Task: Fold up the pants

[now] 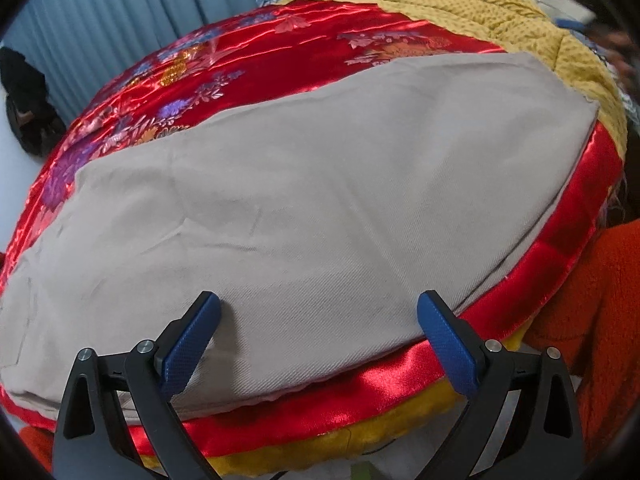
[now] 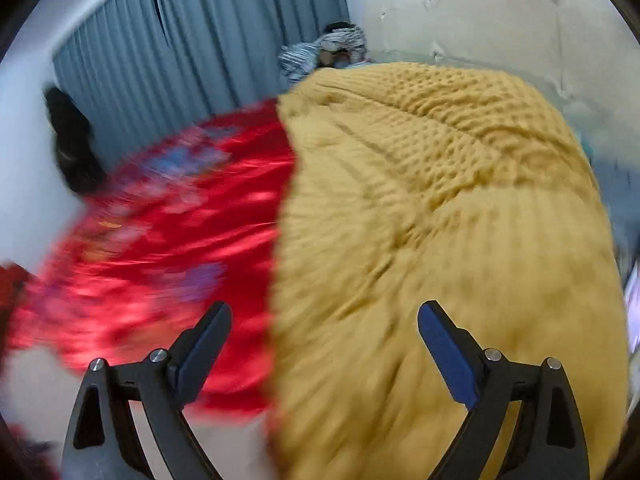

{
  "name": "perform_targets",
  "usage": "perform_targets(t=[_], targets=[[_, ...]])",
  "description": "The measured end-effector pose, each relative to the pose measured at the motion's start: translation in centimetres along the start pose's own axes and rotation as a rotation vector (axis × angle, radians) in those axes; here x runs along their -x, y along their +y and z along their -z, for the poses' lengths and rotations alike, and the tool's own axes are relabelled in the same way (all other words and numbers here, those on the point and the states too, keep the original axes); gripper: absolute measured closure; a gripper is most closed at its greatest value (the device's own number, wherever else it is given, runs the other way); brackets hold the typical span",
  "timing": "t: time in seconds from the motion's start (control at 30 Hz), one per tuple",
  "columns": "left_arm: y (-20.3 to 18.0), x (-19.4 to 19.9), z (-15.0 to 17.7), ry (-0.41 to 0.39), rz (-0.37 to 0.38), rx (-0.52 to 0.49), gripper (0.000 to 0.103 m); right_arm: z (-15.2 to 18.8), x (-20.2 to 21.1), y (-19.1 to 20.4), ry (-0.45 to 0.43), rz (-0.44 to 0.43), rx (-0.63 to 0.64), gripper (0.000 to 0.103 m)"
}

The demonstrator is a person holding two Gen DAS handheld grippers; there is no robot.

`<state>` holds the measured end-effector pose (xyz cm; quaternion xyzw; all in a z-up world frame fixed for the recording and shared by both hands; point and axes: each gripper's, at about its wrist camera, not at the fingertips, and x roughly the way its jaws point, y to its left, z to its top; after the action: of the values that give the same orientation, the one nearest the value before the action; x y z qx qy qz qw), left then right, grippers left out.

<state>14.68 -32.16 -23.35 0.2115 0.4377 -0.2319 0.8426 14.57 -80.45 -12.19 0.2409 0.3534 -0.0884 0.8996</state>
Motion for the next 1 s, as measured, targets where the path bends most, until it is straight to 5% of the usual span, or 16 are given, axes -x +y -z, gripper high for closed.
perform_targets(t=[0.1,0.2,0.33,0.53,0.73,0.83,0.9,1.0], targets=[[0.1,0.0,0.1,-0.009,0.009,0.0,0.004,5.5,4.5,0.6,0.063,-0.17,-0.162,0.008],[0.1,-0.1,0.2,-0.01,0.015,0.002,0.004,11.0,5.9,0.7,0.14,-0.241,-0.363,0.008],[0.2,-0.2,0.2,-0.009,0.024,0.01,0.004,16.4,4.8,-0.6,0.176,-0.262,-0.602,0.016],[0.2,-0.2,0.2,-0.008,0.024,0.008,0.003,18.0,1.4,-3.3,0.143,-0.25,-0.785,0.026],[0.1,-0.3,0.3,-0.013,0.018,0.006,0.003,16.3,-0.9,-2.5,0.145,-0.306,-0.763,0.041],[0.1,-0.5,0.3,-0.012,0.015,0.003,0.003,15.6,-1.7,-1.7,0.182,-0.238,-0.686,0.051],[0.1,-0.6,0.3,-0.012,0.014,0.001,0.002,15.4,-2.1,-1.3,0.22,-0.162,-0.622,0.091],[0.1,-0.6,0.3,-0.014,0.012,-0.003,0.002,15.1,-1.5,-0.7,0.196,-0.16,-0.61,0.095]])
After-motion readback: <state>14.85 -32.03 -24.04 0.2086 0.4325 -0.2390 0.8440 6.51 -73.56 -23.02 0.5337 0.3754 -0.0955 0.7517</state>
